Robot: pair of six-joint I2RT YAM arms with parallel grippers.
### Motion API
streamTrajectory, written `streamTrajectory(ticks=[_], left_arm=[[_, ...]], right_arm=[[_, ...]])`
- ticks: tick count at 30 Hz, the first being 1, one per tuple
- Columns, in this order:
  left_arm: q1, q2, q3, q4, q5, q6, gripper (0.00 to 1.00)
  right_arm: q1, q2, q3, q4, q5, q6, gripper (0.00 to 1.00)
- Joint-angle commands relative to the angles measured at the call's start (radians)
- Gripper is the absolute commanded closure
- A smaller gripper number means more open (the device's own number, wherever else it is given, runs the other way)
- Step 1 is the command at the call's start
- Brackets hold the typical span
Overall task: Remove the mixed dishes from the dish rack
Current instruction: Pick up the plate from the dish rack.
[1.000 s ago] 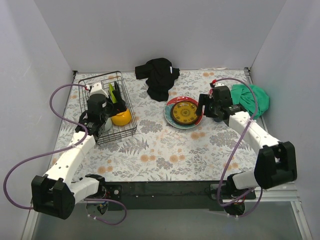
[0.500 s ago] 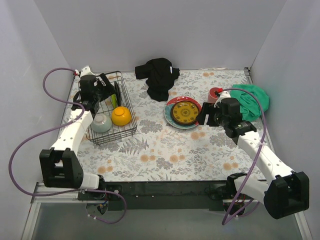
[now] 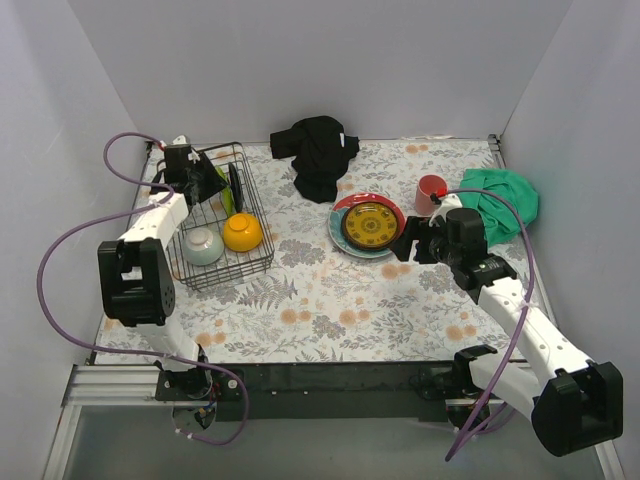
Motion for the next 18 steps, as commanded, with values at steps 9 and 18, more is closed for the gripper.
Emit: streamTrajectory(ticks=[9,18], left_arm=[[0.008,-0.018,0.052,0.017,0.094,0.014,0.93],[0.008,-0.169,0.074,-0.020,0.050,0.048,0.99]], right_arm=[[-0.002,-0.043,-0.046,0.049,-0.015,0.007,0.21],[-0.002,-0.057,-0.038,0.049,-0.024,0.008,0.21]])
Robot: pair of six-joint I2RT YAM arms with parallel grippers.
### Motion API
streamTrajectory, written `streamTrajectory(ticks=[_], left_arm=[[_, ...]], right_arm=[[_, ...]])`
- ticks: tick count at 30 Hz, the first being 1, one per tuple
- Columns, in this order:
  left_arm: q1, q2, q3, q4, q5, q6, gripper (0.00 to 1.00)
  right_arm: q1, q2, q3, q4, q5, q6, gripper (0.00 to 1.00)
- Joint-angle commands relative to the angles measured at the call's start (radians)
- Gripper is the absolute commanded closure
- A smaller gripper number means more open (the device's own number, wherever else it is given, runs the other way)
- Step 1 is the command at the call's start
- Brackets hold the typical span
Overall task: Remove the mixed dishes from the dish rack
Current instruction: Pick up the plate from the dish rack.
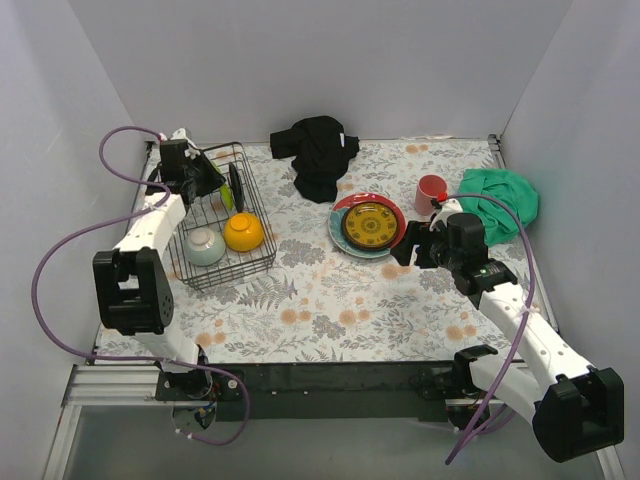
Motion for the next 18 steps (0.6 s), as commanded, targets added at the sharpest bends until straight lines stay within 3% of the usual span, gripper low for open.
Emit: streamTrajectory(ticks=[1,9,18], left_arm=[[0.005,-0.148,0.058,-0.011,-0.033,0.023,0.99],[-0.015,-0.304,0.027,-0.074,-0.030,0.073,1.00],[-0.330,-0.467,-0.059,-0.098,-0.190,0.257,1.00]], right_arm=[[-0.002,-0.024,0.008,0.044,-0.018,0.005,0.21],[-0.002,-0.027,0.012,0.044,-0.057,0.018,0.21],[-0.002,-0.032,0.037,0.045,-0.118,0.077,0.21]])
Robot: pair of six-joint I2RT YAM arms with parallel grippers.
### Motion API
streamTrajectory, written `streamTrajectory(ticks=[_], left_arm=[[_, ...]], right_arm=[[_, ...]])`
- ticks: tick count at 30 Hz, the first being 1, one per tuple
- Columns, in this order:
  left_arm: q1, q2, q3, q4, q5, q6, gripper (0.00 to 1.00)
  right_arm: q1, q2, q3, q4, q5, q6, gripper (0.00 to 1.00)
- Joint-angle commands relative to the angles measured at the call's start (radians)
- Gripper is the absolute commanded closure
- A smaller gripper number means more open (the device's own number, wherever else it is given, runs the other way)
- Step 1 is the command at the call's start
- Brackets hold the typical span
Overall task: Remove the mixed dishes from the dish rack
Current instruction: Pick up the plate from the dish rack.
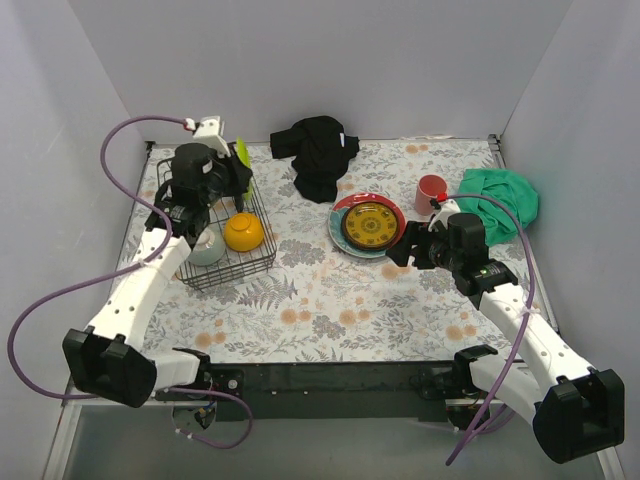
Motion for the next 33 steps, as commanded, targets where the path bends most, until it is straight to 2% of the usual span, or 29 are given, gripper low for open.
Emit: streamTrajectory(ticks=[1,6,8,13,16,20,25,33], left_arm=[[-0.155,-0.095,-0.037,-0.017,-0.086,0.115,1.00],[-0.346,-0.130,-0.091,-0.017,-0.150,0.234,1.00],[-0.465,-0.133,-0.126,-0.017,-0.195,0.273,1.00],[-0.744,-0.100,-0.209,-0.016,-0.406,0.411,1.00],[-0.850,-0.055,-0.239,-0.014,-0.471,0.455,1.00],[-0.956,-0.003,-0.278,0.026,-0.569,0.510,1.00],[-1.051,0.075,-0.289,0.066,-0.625,0.561,1.00],[-1.136,0.202,-0.258,0.136,-0.657,0.645,1.00]], right_arm=[[-0.002,-0.026,0.037,0.043,-0.055,0.048,0.21],[-0.002,-0.041,0.045,0.046,-0.079,0.115,0.20],[-0.002,-0.043,0.049,0.047,-0.097,0.149,0.19],[-0.002,-0.049,0.049,0.067,-0.125,0.213,0.19],[0.000,-0.053,0.051,0.071,-0.130,0.250,0.18],[-0.003,-0.060,0.063,0.070,-0.141,0.287,0.18],[-0.003,-0.057,0.055,0.072,-0.156,0.322,0.18],[-0.003,0.009,0.020,0.112,-0.257,0.362,0.19]])
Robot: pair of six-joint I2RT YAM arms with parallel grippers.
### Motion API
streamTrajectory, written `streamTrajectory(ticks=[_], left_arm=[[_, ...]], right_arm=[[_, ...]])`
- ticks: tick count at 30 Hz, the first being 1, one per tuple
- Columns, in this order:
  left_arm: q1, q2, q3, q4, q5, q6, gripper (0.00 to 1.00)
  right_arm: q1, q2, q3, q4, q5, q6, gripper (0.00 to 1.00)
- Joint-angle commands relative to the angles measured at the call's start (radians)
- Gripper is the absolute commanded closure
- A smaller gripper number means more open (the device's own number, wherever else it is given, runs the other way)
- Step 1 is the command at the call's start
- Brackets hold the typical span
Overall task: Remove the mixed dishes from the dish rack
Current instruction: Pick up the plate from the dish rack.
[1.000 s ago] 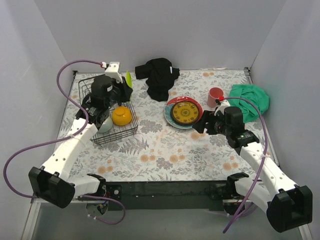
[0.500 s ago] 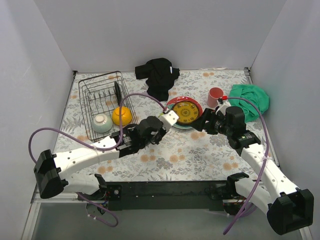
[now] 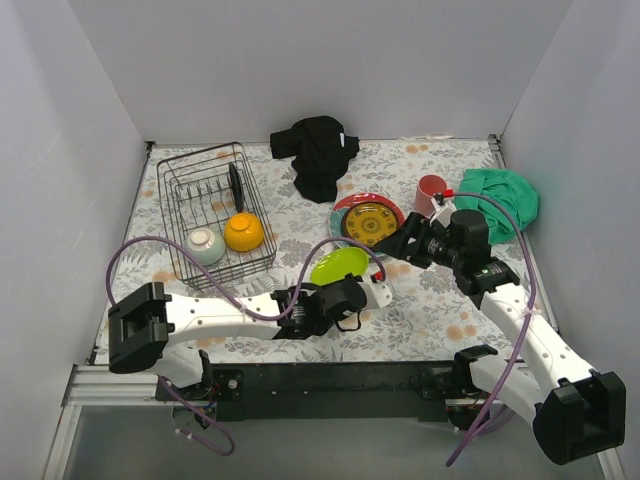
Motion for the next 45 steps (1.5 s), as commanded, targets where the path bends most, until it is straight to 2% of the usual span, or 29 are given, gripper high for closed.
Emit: streamTrajectory(ticks=[1,9,18,21,24,25,27,28,29,30,31,33,35,37,40,43,45], left_arm=[[-0.040,0.052,0.040,0.076,-0.076,0.079,1.00],[-0.093,0.143,0.057,0.146,-0.140,0.142,1.00],[-0.117,0.155,0.063,0.186,-0.145,0.179,1.00],[-0.126,0.164,0.069,0.199,-0.136,0.179,1.00],[-0.132,0.175,0.069,0.217,-0.139,0.188,1.00],[-0.132,0.175,0.069,0.222,-0.145,0.188,1.00],[-0.132,0.181,0.063,0.237,-0.151,0.193,1.00],[-0.131,0.183,0.060,0.243,-0.157,0.196,1.00],[-0.131,0.184,0.059,0.246,-0.159,0.198,1.00],[-0.131,0.183,0.054,0.246,-0.160,0.196,0.96],[-0.132,0.184,0.051,0.275,-0.162,0.194,0.92],[-0.131,0.177,0.048,0.280,-0.156,0.190,0.80],[-0.132,0.166,0.042,0.291,-0.154,0.182,0.75],[-0.132,0.144,0.032,0.292,-0.151,0.170,0.64],[-0.123,0.105,0.019,0.286,-0.139,0.138,0.34],[-0.105,0.075,0.011,0.271,-0.119,0.092,0.17],[-0.093,0.049,0.012,0.257,-0.111,0.064,0.11]], right_arm=[[-0.005,0.038,-0.006,0.054,-0.080,0.030,0.19],[0.000,0.104,-0.067,0.076,-0.110,0.020,0.21],[0.000,0.176,-0.127,0.120,-0.129,0.000,0.25],[0.001,0.182,-0.150,0.167,-0.150,0.016,0.32],[0.001,0.187,-0.156,0.185,-0.163,0.019,0.46],[0.001,0.187,-0.156,0.185,-0.170,0.017,0.54],[0.001,0.187,-0.155,0.191,-0.179,0.020,0.62],[0.003,0.187,-0.156,0.195,-0.190,0.022,0.72],[0.003,0.185,-0.150,0.194,-0.193,0.022,0.78],[0.003,0.181,-0.147,0.194,-0.193,0.022,0.83],[0.001,0.178,-0.144,0.194,-0.192,0.022,0.92],[0.003,0.173,-0.135,0.194,-0.186,0.022,0.99],[0.003,0.165,-0.129,0.195,-0.167,0.022,0.99],[0.001,0.158,-0.127,0.194,-0.134,0.022,0.99],[-0.008,0.149,-0.104,0.191,-0.101,0.019,0.99],[-0.020,0.155,-0.069,0.186,-0.086,0.007,0.99],[-0.029,0.170,-0.050,0.185,-0.074,0.001,0.99]])
